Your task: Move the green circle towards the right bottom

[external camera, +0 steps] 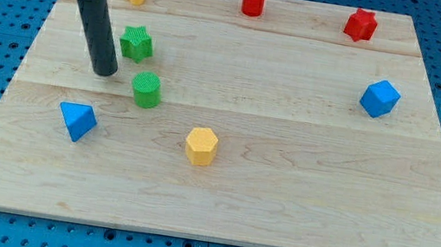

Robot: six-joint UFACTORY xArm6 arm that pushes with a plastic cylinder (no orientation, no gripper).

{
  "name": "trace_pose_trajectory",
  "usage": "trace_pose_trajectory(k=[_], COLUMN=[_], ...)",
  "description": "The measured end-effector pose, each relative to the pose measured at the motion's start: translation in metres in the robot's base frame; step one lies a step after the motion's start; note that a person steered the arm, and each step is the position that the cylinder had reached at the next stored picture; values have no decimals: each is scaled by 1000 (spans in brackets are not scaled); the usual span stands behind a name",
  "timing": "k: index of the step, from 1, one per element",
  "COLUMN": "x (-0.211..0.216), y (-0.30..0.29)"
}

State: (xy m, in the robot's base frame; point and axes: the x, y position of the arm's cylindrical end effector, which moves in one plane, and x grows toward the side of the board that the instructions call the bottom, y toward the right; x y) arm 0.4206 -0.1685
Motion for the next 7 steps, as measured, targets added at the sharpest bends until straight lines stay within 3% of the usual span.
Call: trace_pose_trajectory(k=[1,2,3,5,7], x=[15,15,7,61,58], y=[92,236,311,363,274])
